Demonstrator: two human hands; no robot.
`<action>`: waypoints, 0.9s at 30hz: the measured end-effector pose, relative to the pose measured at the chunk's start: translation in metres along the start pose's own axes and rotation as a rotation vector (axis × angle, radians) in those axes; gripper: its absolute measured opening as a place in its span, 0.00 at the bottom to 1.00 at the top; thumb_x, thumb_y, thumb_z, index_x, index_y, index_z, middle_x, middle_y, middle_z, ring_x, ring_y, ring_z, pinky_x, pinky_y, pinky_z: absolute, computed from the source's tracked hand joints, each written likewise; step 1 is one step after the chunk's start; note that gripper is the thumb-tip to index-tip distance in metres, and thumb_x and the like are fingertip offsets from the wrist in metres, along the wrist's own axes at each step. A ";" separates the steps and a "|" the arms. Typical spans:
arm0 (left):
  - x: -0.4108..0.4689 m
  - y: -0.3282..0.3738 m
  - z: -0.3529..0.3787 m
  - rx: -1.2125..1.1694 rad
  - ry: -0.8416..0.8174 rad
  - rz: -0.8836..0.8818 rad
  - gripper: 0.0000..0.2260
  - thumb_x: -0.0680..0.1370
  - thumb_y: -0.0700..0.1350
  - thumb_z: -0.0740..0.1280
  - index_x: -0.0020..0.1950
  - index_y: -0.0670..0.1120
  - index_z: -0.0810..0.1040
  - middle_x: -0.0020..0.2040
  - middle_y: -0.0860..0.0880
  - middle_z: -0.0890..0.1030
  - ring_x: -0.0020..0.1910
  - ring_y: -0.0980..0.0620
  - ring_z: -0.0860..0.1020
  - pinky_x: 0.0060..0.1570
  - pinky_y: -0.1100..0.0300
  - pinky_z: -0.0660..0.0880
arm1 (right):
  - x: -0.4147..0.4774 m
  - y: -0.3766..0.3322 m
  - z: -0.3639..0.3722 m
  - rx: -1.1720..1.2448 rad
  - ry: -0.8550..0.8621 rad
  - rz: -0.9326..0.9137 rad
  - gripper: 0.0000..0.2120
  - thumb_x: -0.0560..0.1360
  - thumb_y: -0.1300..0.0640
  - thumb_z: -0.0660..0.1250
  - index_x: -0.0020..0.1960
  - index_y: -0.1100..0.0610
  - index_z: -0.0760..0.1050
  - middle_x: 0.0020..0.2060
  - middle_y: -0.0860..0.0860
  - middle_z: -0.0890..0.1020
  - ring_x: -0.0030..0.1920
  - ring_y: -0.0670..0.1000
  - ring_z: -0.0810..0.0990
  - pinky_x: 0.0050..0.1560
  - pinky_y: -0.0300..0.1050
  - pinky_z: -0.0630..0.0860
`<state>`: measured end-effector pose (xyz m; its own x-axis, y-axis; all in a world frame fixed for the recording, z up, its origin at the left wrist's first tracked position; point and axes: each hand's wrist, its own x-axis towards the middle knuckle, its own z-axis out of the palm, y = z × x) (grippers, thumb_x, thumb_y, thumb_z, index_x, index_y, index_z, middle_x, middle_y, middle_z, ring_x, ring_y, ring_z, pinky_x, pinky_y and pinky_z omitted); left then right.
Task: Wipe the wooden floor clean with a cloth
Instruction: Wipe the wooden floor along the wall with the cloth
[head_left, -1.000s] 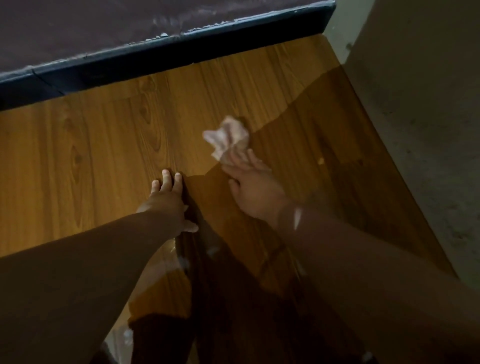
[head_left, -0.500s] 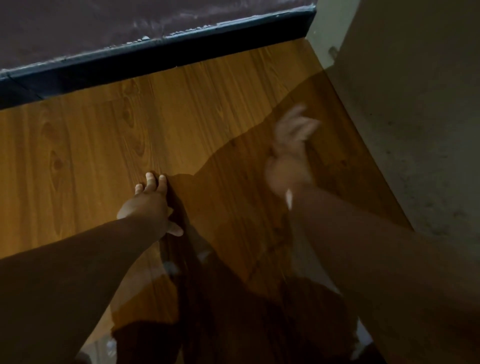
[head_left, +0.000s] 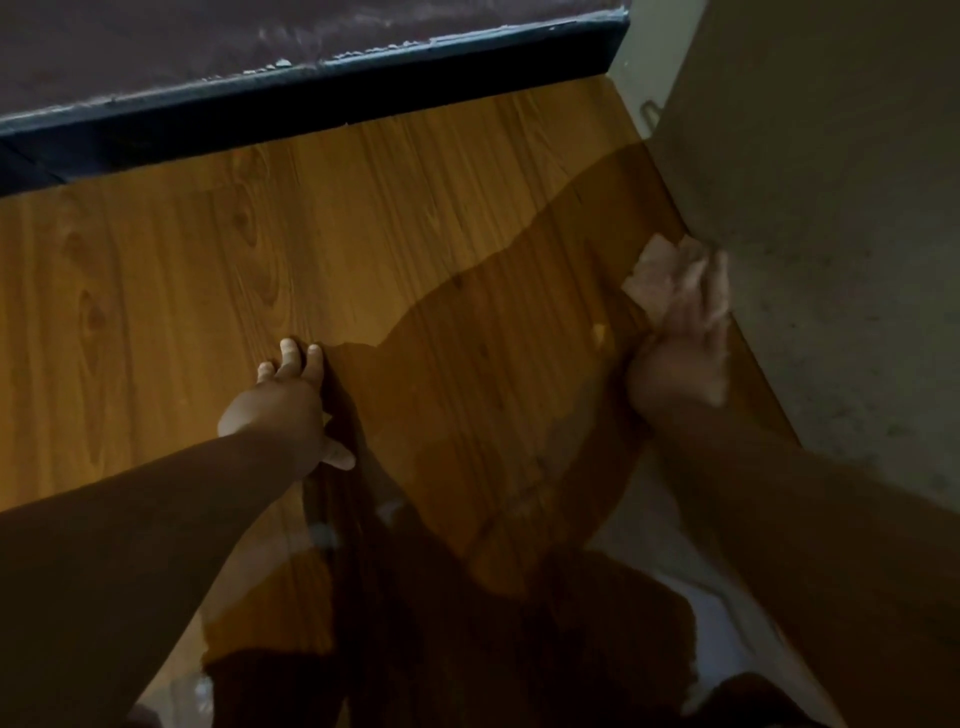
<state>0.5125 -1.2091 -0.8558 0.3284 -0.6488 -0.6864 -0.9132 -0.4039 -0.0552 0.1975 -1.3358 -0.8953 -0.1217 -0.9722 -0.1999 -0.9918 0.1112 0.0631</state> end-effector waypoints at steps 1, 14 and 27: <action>0.000 -0.001 0.000 -0.001 0.005 0.001 0.57 0.66 0.56 0.77 0.78 0.47 0.36 0.78 0.46 0.37 0.77 0.43 0.46 0.69 0.47 0.64 | -0.015 -0.016 0.006 0.006 -0.005 -0.108 0.23 0.81 0.55 0.49 0.72 0.62 0.64 0.74 0.60 0.63 0.75 0.61 0.58 0.75 0.56 0.52; -0.011 -0.009 0.022 -0.139 0.071 0.068 0.46 0.73 0.55 0.72 0.79 0.52 0.44 0.79 0.49 0.40 0.77 0.44 0.44 0.72 0.45 0.56 | -0.024 0.064 -0.002 -0.196 -0.277 -0.047 0.28 0.81 0.55 0.50 0.78 0.59 0.44 0.78 0.55 0.39 0.78 0.55 0.39 0.77 0.55 0.45; -0.066 0.015 0.056 -0.503 0.073 0.196 0.21 0.78 0.43 0.63 0.71 0.53 0.70 0.72 0.47 0.69 0.64 0.48 0.72 0.57 0.60 0.71 | -0.138 -0.042 -0.015 0.705 -0.433 -0.428 0.21 0.75 0.65 0.64 0.67 0.55 0.73 0.63 0.52 0.76 0.61 0.52 0.76 0.58 0.42 0.73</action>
<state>0.4633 -1.1362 -0.8521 0.1959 -0.7790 -0.5956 -0.7364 -0.5180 0.4353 0.2570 -1.2097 -0.8556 0.3969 -0.8137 -0.4247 -0.7326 -0.0021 -0.6807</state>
